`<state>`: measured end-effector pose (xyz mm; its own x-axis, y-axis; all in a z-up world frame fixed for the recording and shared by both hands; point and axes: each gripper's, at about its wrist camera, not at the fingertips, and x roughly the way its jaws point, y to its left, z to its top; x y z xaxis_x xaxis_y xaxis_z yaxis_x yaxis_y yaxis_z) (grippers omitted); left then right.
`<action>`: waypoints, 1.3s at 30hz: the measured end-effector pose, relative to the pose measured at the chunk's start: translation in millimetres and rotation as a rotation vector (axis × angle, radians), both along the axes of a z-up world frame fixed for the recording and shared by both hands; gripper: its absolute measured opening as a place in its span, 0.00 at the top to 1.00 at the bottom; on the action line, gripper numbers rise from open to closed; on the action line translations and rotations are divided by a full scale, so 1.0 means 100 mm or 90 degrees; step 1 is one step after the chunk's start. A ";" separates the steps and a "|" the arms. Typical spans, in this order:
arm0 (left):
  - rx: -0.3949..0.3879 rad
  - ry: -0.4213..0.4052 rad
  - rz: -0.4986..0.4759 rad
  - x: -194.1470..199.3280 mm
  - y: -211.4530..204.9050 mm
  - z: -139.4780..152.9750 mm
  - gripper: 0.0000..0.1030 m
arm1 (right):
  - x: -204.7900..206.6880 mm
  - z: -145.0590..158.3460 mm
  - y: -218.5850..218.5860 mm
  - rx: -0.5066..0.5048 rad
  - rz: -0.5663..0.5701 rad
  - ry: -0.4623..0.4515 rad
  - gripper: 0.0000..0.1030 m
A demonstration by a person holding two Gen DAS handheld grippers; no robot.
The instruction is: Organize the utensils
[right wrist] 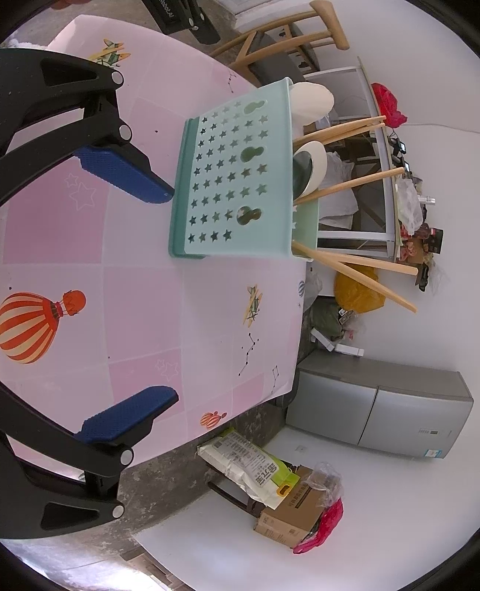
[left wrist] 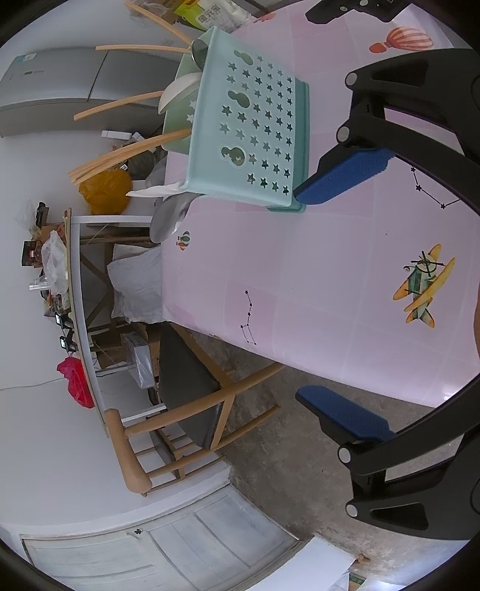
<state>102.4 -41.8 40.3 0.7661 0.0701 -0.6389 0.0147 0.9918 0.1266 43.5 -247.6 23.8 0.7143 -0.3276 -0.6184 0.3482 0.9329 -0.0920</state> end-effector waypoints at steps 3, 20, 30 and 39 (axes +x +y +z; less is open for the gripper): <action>-0.002 0.002 -0.002 0.01 -0.01 -0.02 0.08 | 0.00 0.00 0.00 -0.002 0.000 0.000 0.06; -0.007 0.004 -0.006 0.01 -0.04 -0.03 0.08 | -0.01 -0.01 0.01 -0.003 -0.002 -0.002 0.06; -0.008 0.005 -0.006 0.02 -0.04 -0.02 0.08 | -0.01 -0.01 0.01 -0.003 -0.001 -0.002 0.06; -0.008 0.006 -0.008 0.02 -0.09 -0.01 0.08 | -0.01 -0.01 0.01 -0.002 -0.002 -0.003 0.06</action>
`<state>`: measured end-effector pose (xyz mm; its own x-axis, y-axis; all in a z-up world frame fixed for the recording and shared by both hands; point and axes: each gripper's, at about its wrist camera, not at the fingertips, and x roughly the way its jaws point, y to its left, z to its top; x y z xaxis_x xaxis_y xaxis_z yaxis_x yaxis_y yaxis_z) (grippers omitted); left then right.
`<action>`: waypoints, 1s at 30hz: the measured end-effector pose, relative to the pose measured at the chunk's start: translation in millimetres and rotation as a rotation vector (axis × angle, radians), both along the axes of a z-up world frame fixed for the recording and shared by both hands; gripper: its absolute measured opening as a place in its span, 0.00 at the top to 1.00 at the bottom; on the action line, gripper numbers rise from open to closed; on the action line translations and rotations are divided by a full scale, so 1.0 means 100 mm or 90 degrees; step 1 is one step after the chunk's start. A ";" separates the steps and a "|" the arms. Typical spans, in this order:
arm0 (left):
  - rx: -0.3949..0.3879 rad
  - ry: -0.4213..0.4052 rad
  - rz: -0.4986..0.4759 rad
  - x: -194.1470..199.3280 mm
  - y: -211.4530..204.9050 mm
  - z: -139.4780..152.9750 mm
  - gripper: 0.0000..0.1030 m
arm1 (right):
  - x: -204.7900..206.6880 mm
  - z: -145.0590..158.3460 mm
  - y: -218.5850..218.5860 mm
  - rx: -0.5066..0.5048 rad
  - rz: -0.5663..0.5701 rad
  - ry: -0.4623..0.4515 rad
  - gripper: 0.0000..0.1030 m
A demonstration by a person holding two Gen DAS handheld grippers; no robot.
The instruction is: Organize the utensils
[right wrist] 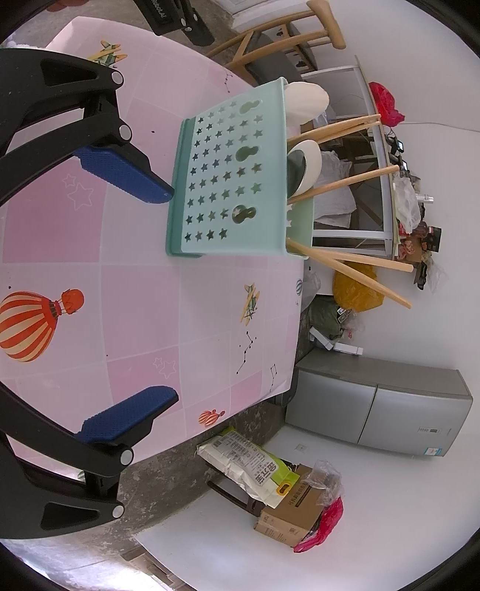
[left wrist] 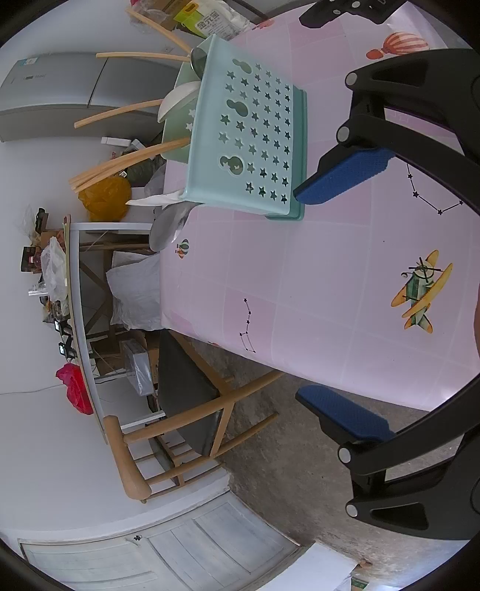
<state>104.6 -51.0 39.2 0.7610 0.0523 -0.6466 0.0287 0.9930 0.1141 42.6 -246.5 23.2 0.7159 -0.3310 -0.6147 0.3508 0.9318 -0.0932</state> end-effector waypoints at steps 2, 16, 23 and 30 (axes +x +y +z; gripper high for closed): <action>-0.001 0.001 0.000 0.00 0.00 0.00 0.08 | 0.00 0.00 0.00 0.000 0.001 0.000 0.06; -0.002 0.004 -0.004 -0.01 -0.13 -0.01 0.08 | 0.00 0.00 -0.01 0.000 0.000 0.000 0.06; -0.004 0.005 -0.005 -0.01 -0.12 -0.01 0.08 | 0.00 0.01 0.00 0.002 0.000 0.001 0.06; -0.003 0.004 -0.009 0.01 -0.06 -0.01 0.08 | 0.00 0.05 0.02 0.002 0.002 -0.002 0.06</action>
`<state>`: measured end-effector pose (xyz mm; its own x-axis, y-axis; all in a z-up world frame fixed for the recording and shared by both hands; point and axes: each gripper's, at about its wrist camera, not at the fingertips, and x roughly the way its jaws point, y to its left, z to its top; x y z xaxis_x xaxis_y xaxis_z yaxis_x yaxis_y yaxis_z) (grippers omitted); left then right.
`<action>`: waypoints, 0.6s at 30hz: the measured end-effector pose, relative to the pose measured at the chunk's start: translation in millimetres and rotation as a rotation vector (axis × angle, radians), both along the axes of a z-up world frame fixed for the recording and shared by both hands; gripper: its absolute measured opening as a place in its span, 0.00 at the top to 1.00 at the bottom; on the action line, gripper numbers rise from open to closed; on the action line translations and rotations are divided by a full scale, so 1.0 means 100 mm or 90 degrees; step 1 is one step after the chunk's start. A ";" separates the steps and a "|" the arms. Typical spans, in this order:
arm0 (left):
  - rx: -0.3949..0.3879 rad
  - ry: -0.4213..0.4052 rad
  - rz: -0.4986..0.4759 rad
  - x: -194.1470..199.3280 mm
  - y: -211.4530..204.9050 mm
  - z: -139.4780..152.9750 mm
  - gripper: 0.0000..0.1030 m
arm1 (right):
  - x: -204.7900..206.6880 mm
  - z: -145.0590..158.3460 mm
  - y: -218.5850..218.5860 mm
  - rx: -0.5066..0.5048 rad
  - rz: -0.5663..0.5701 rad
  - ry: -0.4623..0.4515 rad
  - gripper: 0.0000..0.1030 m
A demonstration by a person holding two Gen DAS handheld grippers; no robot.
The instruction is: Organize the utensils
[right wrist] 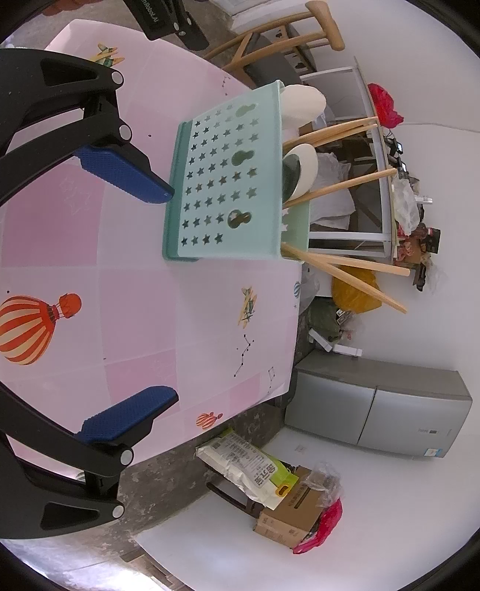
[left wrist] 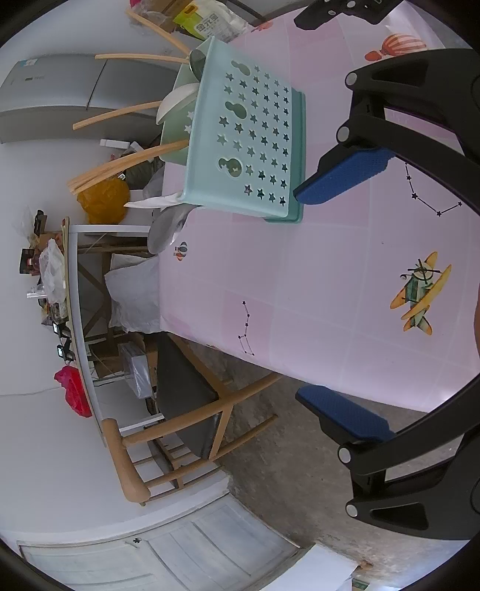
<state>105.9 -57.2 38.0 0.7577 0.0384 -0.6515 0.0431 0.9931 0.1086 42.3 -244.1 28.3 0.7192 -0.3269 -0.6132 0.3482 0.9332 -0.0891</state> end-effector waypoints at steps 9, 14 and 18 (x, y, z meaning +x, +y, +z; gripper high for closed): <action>-0.002 0.001 -0.006 0.00 -0.03 0.00 0.08 | 0.02 0.03 0.02 0.003 0.002 0.004 0.06; -0.003 0.003 -0.011 0.01 -0.02 0.02 0.08 | 0.05 0.03 0.02 0.002 0.003 0.007 0.06; -0.004 0.002 -0.013 0.04 0.03 0.04 0.08 | 0.06 0.03 0.03 0.005 0.000 0.006 0.06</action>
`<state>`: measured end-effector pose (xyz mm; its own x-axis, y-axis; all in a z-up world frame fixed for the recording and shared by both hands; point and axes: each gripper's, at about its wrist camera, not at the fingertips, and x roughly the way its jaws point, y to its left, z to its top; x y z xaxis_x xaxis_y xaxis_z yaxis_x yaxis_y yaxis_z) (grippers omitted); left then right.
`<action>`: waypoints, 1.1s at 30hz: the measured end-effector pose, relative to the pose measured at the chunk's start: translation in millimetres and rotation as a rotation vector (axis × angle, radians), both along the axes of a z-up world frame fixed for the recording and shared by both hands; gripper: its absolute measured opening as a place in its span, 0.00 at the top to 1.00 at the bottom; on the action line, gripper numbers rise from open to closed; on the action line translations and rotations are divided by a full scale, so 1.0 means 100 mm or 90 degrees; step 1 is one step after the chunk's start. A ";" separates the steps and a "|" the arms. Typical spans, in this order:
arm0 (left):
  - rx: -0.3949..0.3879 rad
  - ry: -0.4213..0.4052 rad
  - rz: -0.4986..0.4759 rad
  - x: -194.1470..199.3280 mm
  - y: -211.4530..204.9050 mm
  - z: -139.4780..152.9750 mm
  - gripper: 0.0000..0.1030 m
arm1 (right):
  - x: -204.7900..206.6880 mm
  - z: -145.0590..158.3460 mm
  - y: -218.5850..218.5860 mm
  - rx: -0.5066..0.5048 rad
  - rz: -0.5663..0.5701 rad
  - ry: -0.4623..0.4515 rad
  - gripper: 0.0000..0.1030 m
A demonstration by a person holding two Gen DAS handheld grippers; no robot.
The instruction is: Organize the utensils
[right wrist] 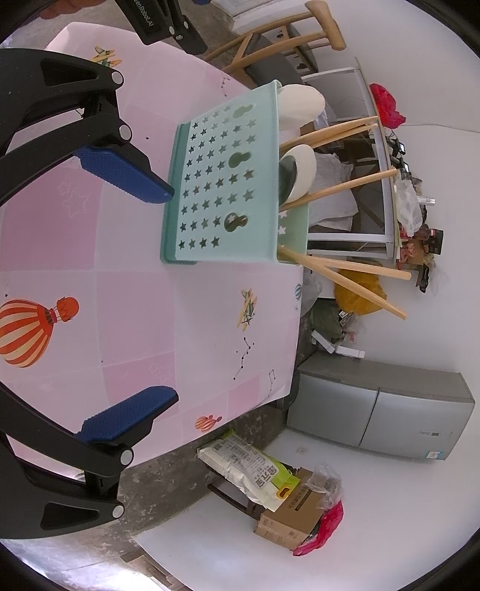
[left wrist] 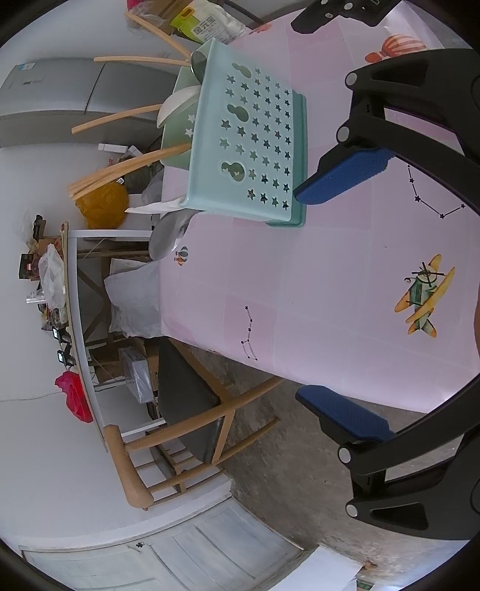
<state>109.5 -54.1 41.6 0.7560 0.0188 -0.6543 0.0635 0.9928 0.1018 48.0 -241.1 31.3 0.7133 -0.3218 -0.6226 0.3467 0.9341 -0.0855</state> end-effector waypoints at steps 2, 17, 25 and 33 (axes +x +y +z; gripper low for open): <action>-0.001 0.003 -0.002 0.00 -0.01 0.00 0.08 | 0.01 -0.01 0.00 0.004 0.000 0.002 0.06; -0.011 0.004 -0.012 0.03 0.02 0.07 0.08 | 0.01 0.00 -0.01 0.007 0.001 0.005 0.06; -0.013 -0.004 -0.020 -0.02 -0.01 0.10 0.08 | -0.01 0.01 -0.02 0.021 0.002 0.000 0.06; -0.012 0.009 -0.024 0.01 0.03 0.09 0.08 | 0.01 -0.03 -0.03 0.016 -0.002 0.012 0.06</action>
<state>110.0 -51.0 50.8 0.7468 -0.0221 -0.6647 0.1024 0.9914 0.0820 49.2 -243.9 28.0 0.6998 -0.3082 -0.6444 0.3485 0.9348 -0.0687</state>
